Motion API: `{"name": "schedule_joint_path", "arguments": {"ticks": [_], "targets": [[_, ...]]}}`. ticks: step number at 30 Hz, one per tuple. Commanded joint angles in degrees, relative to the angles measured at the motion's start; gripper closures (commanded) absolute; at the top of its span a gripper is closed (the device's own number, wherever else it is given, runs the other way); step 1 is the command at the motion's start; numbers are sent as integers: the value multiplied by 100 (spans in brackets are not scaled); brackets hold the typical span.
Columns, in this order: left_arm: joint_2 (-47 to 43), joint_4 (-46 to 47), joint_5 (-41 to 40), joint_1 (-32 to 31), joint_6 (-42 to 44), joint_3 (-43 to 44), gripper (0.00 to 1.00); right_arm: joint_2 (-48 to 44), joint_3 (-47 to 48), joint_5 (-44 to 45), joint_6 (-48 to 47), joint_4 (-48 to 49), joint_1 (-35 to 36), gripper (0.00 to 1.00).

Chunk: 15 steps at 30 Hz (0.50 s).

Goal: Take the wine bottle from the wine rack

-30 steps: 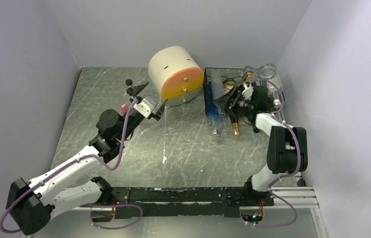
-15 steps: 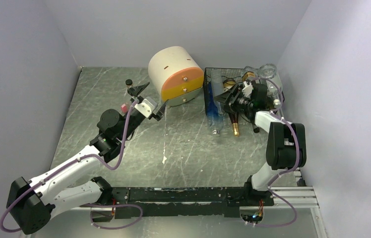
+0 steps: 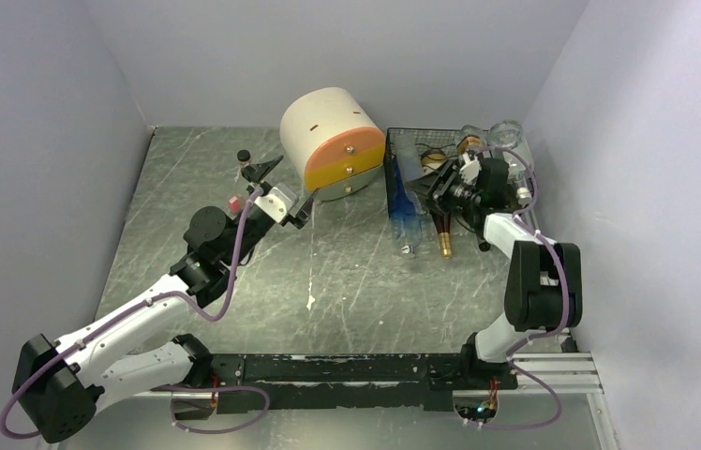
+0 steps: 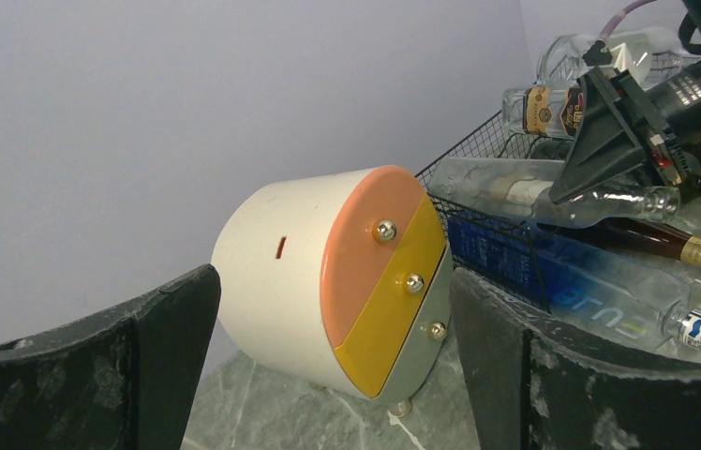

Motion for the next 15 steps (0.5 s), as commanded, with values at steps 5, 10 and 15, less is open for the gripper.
{"name": "schedule_joint_path", "arguments": {"ticks": [5, 10, 15], "targets": [[-7, 132, 126, -52, -24, 2, 5, -598, -665, -420, 756, 1229, -60, 75], [-3, 132, 128, -72, -17, -13, 5, -597, -1063, -511, 1389, 2275, -93, 81], [2, 145, 125, -76, -21, -13, 5, -834, -1323, -412, 1749, 2702, -231, 84]]}}
